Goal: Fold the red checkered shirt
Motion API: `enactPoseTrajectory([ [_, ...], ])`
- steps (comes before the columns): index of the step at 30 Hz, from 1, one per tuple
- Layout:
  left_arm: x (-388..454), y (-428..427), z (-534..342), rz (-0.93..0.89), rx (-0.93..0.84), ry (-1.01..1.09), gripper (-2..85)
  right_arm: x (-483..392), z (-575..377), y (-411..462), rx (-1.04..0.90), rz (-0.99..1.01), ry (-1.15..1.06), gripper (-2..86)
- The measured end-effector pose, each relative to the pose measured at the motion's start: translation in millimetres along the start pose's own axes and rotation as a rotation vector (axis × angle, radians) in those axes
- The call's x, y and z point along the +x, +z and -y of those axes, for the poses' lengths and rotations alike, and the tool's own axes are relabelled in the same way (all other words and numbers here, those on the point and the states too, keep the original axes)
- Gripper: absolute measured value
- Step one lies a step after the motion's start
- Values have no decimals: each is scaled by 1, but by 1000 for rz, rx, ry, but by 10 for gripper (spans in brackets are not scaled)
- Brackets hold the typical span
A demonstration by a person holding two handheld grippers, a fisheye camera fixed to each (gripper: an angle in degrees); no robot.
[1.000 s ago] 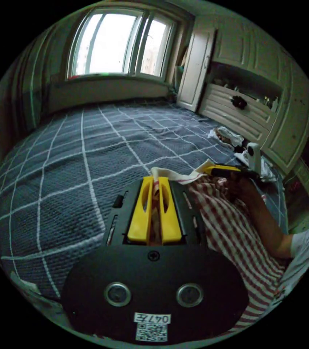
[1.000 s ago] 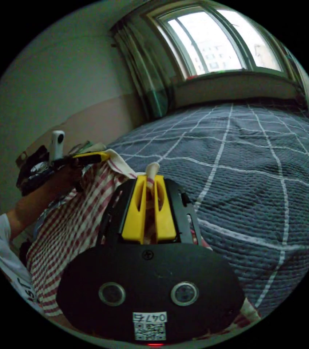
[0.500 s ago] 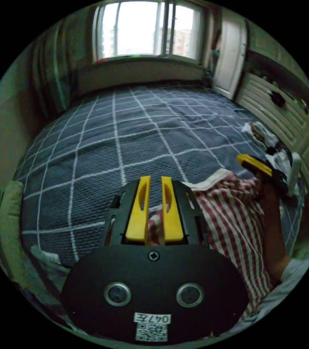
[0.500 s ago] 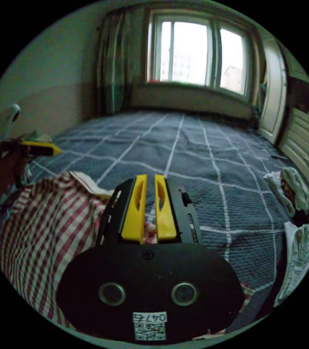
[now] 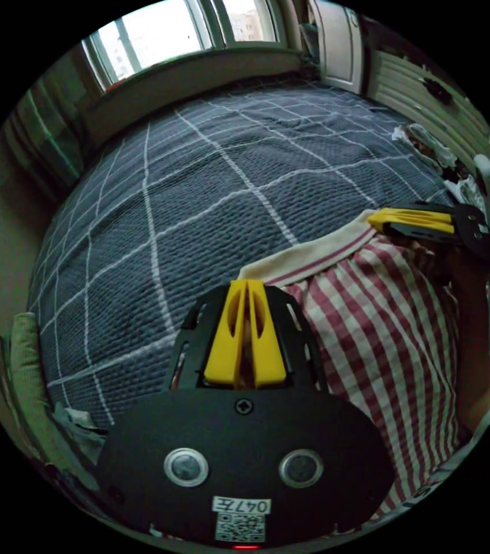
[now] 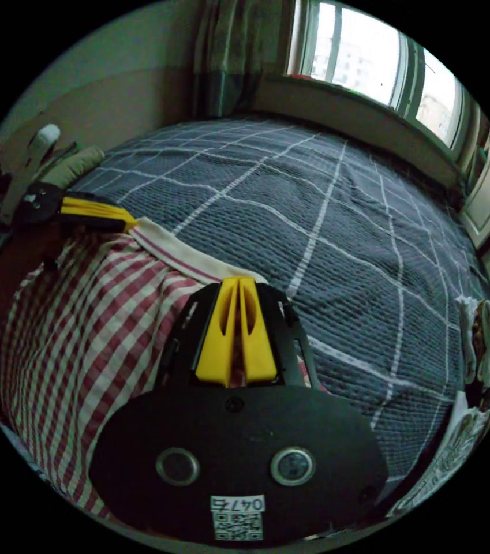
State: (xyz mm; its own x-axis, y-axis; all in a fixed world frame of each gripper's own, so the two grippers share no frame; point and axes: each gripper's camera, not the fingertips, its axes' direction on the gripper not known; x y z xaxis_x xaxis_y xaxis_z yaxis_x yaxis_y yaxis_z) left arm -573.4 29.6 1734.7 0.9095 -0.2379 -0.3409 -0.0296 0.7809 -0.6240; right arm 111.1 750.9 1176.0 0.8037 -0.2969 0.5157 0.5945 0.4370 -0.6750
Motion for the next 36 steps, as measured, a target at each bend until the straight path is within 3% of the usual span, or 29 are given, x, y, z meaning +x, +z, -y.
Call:
enactPoseTrajectory([
  [4, -3, -39, -38, 2, 204, -35, -8, -12, -25, -41, 187, -70, 34, -5],
  [6, -5, -52, -57, -45, 226, -47, -8, -19, -37, -43, 126, -4, 15, -4],
  [9, 3, -56, -86, -34, 152, 5, -8, -32, -53, -30, -11, 9, -7, -5],
  [12, 11, -37, -109, 80, 78, 37, -8, -49, -73, -42, -2, -33, -13, -5],
  [16, -11, -46, -142, 233, 84, -102, -7, -70, -100, -59, 18, -91, -24, -4],
  [19, -36, -92, -198, 77, 159, -112, -3, -85, -135, -105, 270, -216, 23, 2],
  [24, -50, -178, -368, -184, 263, -248, -2, -140, -188, -225, 657, 20, -140, 7],
  [29, 14, -228, -578, -115, 341, -341, -7, -207, -244, -315, 1065, 13, -185, -5],
  [31, 34, -226, -649, -172, 291, -387, -8, -210, -253, -328, 1162, 134, -155, -6],
  [33, 42, -220, -686, -271, 259, -431, -7, -199, -265, -337, 1225, 501, -106, -6],
  [36, 51, -222, -728, -297, 258, -474, -6, -204, -292, -348, 1126, 860, 17, -5],
])
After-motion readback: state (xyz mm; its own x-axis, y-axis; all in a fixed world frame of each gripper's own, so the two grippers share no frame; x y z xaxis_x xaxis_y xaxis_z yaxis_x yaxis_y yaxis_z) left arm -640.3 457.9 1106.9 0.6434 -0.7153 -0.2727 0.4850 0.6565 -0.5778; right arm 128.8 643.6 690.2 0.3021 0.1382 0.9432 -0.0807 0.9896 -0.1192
